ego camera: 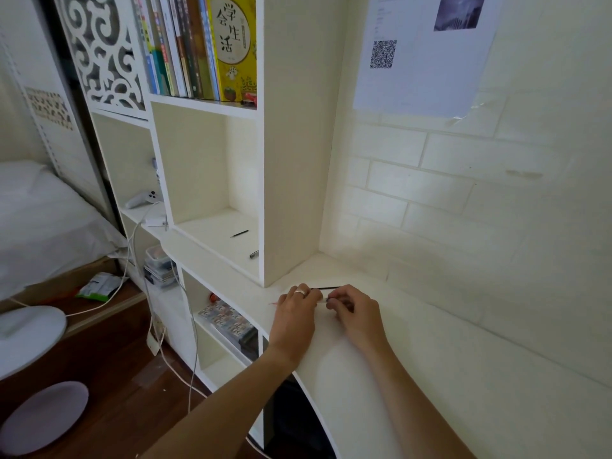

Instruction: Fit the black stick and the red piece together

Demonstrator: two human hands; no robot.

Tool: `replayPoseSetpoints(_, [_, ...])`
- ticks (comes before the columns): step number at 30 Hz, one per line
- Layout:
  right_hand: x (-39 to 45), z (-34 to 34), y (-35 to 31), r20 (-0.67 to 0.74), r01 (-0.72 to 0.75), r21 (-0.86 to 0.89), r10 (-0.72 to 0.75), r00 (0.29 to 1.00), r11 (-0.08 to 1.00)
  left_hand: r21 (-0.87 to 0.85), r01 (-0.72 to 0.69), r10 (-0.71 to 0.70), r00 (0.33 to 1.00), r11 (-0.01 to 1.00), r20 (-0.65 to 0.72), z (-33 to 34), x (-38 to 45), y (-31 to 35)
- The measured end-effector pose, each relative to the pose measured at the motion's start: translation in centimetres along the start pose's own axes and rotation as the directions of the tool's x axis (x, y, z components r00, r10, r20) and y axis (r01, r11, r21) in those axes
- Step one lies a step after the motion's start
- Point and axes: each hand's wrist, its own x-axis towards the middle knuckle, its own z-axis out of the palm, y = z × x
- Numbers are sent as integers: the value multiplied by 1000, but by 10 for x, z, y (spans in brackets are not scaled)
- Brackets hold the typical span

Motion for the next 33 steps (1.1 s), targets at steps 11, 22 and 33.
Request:
replayPoseSetpoints(11, [0,6,-5,10,-35,-116,37,999,993,-19,-21,20,999,1000,-31,-2,-3,2])
replayPoseSetpoints(22, [4,10,2,20,-28,-158,31,999,987,10,-8,8,999,1000,-37,-3,-3,2])
replayPoseSetpoints(33, [2,8,1,52,-41,-159,50,997,986,-7,-20,20,999,1000,-35,-5,-3,3])
